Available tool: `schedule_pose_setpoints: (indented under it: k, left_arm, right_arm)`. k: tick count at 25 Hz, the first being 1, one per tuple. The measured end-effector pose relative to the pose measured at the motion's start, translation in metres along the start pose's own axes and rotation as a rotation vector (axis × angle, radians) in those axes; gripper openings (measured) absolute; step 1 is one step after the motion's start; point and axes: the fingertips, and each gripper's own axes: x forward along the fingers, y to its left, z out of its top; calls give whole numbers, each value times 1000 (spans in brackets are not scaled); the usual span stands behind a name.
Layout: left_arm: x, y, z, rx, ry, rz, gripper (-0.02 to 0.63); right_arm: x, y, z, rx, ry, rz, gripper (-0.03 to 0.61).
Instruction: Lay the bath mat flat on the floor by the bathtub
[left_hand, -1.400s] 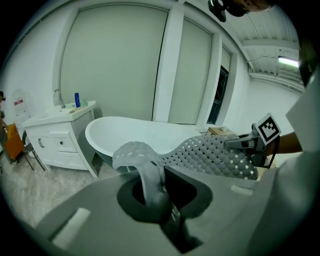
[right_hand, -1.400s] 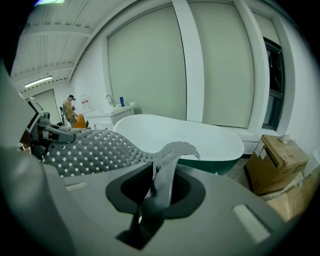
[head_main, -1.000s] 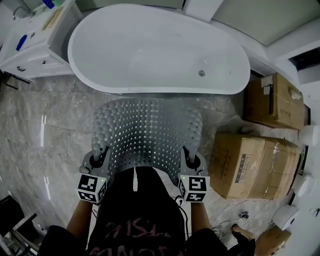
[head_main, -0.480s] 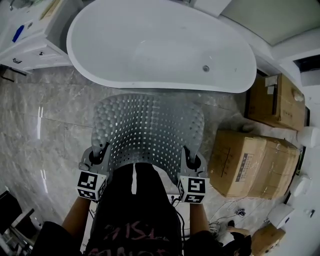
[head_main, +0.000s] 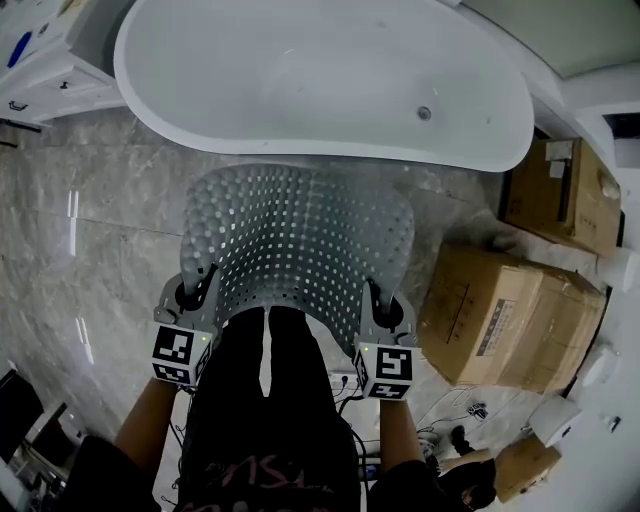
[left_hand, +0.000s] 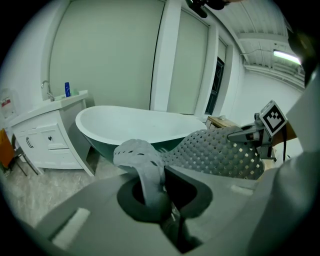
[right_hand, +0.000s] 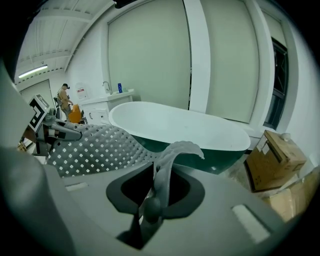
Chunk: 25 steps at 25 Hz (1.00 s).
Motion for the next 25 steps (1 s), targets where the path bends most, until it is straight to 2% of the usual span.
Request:
schedule_pose_setpoints:
  k: [9, 14, 18, 21, 25]
  left_arm:
    - [39, 29, -31, -19, 7, 26, 24]
    - [71, 37, -55, 18, 23, 28, 25]
    - [96, 38, -78, -14, 48, 20, 25]
    - [113, 43, -86, 15, 21, 28, 25]
    - [136, 44, -106, 29, 41, 18, 26]
  right_arm:
    - [41, 0, -31, -12, 12, 18, 75]
    - [73, -1, -51, -22, 22, 28, 72]
    - [98, -2, -67, -19, 29, 31, 72]
    - [116, 1, -77, -19, 36, 45, 72]
    - [142, -4, -94, -6, 45, 52, 72]
